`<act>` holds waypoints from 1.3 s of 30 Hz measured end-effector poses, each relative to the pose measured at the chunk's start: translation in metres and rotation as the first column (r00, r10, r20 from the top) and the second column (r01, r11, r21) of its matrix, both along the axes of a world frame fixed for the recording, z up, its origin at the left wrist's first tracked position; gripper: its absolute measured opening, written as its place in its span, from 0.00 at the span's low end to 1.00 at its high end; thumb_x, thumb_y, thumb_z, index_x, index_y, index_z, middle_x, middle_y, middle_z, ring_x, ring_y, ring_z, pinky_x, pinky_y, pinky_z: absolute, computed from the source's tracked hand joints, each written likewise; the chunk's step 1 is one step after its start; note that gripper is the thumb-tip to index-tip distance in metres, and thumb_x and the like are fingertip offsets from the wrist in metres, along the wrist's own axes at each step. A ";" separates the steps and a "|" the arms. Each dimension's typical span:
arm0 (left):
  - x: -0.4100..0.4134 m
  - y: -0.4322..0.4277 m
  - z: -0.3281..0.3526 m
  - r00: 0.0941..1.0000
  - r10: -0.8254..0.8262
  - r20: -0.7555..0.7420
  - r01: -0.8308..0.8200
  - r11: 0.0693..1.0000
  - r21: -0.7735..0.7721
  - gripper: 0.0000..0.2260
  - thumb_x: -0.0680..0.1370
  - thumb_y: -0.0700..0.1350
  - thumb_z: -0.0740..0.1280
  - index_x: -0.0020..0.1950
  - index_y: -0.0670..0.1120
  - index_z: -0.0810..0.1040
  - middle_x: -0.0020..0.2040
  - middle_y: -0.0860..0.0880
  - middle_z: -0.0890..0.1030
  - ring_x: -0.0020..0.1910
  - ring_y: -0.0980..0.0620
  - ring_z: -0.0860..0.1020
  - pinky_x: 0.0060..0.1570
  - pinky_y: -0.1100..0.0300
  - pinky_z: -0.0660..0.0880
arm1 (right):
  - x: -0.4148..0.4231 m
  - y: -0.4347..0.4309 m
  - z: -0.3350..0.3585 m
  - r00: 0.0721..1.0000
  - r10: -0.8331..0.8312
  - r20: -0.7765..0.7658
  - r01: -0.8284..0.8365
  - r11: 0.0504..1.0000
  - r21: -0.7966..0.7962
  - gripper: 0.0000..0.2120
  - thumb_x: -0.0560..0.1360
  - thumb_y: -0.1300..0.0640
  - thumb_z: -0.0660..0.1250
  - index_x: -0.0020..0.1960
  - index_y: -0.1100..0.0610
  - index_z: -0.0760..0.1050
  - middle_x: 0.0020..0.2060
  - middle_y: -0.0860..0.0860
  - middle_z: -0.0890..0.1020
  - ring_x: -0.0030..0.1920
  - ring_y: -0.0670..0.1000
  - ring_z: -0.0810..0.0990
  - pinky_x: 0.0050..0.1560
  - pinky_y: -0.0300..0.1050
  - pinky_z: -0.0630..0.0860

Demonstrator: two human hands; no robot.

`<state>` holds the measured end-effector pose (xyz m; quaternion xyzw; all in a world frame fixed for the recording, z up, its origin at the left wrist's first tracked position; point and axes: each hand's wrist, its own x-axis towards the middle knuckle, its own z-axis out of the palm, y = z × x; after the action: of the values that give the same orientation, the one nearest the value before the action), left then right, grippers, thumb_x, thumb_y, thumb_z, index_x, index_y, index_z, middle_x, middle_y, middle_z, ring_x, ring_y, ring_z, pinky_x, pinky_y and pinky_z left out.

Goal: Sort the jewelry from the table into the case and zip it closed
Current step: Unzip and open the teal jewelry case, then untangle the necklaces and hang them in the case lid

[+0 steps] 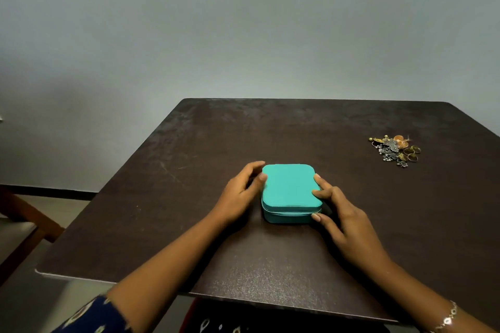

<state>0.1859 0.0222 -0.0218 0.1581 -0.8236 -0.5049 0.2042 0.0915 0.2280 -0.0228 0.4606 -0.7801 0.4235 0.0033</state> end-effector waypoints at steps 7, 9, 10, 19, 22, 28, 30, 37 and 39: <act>0.013 0.009 0.004 0.973 -0.119 0.197 0.173 0.942 -0.286 0.50 0.56 0.67 0.70 0.73 0.56 0.52 0.66 0.62 0.63 0.70 0.56 0.60 0.72 0.46 0.55 | -0.002 0.000 0.004 0.999 -0.013 -0.031 0.013 1.000 -0.020 0.24 0.70 0.58 0.71 0.64 0.58 0.70 0.60 0.39 0.74 0.60 0.37 0.69 0.60 0.32 0.66; 0.014 0.011 0.006 0.977 -0.109 0.186 0.165 0.935 -0.315 0.50 0.56 0.66 0.69 0.74 0.54 0.53 0.66 0.62 0.63 0.69 0.58 0.60 0.72 0.47 0.56 | -0.004 -0.001 0.007 0.999 -0.026 -0.048 0.024 0.999 -0.027 0.23 0.69 0.58 0.73 0.61 0.58 0.73 0.60 0.44 0.76 0.60 0.38 0.70 0.59 0.34 0.68; 0.014 0.011 0.006 0.976 -0.103 0.192 0.160 0.938 -0.308 0.50 0.56 0.65 0.69 0.74 0.54 0.53 0.65 0.62 0.63 0.67 0.60 0.60 0.72 0.47 0.56 | -0.005 -0.001 0.010 0.999 -0.027 -0.036 0.026 0.999 -0.037 0.22 0.68 0.58 0.74 0.60 0.58 0.74 0.58 0.43 0.76 0.60 0.38 0.71 0.58 0.35 0.70; 0.014 0.008 0.003 0.977 -0.106 0.185 0.158 0.941 -0.299 0.50 0.57 0.65 0.71 0.74 0.55 0.52 0.69 0.59 0.67 0.69 0.55 0.64 0.70 0.46 0.59 | -0.023 -0.015 0.045 0.989 -0.029 -0.143 0.013 0.994 -0.110 0.11 0.68 0.57 0.73 0.50 0.58 0.79 0.47 0.47 0.82 0.48 0.45 0.79 0.46 0.25 0.69; 0.016 0.011 0.009 0.972 -0.105 0.211 0.167 0.937 -0.305 0.48 0.59 0.62 0.72 0.73 0.57 0.51 0.67 0.61 0.64 0.69 0.55 0.62 0.71 0.47 0.57 | -0.033 -0.026 0.060 0.989 -0.037 -0.147 0.016 0.990 -0.140 0.09 0.70 0.55 0.71 0.49 0.57 0.79 0.44 0.47 0.82 0.44 0.44 0.79 0.43 0.34 0.74; 0.017 0.015 0.013 0.955 -0.111 0.276 0.191 0.940 -0.284 0.52 0.59 0.63 0.71 0.71 0.61 0.38 0.68 0.62 0.59 0.73 0.53 0.56 0.74 0.49 0.51 | -0.056 -0.058 0.071 0.988 -0.108 -0.107 0.082 0.971 -0.226 0.05 0.74 0.56 0.67 0.47 0.57 0.79 0.40 0.48 0.81 0.39 0.47 0.78 0.38 0.38 0.74; 0.018 0.014 0.013 0.944 -0.102 0.314 0.187 0.949 -0.253 0.54 0.57 0.66 0.70 0.73 0.59 0.39 0.73 0.58 0.57 0.74 0.52 0.52 0.74 0.49 0.51 | -0.067 -0.068 0.069 0.981 -0.164 -0.104 0.135 0.960 -0.244 0.05 0.74 0.56 0.66 0.46 0.57 0.79 0.40 0.51 0.80 0.39 0.48 0.77 0.39 0.41 0.73; 0.017 0.015 0.011 0.935 -0.065 0.348 0.166 0.949 -0.268 0.52 0.60 0.73 0.60 0.75 0.53 0.39 0.76 0.54 0.54 0.75 0.50 0.51 0.74 0.50 0.51 | -0.090 -0.094 0.058 0.954 -0.293 -0.060 0.287 0.953 -0.092 0.10 0.77 0.57 0.62 0.53 0.59 0.79 0.45 0.56 0.79 0.46 0.53 0.77 0.44 0.47 0.72; 0.018 0.014 0.012 0.941 -0.078 0.329 0.172 0.948 -0.269 0.53 0.59 0.73 0.59 0.75 0.54 0.39 0.74 0.58 0.56 0.74 0.52 0.53 0.73 0.50 0.52 | -0.093 -0.098 0.053 0.953 -0.302 -0.030 0.301 0.953 -0.035 0.10 0.77 0.58 0.61 0.55 0.58 0.78 0.48 0.56 0.79 0.50 0.54 0.77 0.48 0.50 0.73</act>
<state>0.2035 0.0360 -0.0100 0.1511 -0.9198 -0.3572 0.0591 -0.0017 0.1299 0.0301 0.3436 -0.8346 0.4214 0.0883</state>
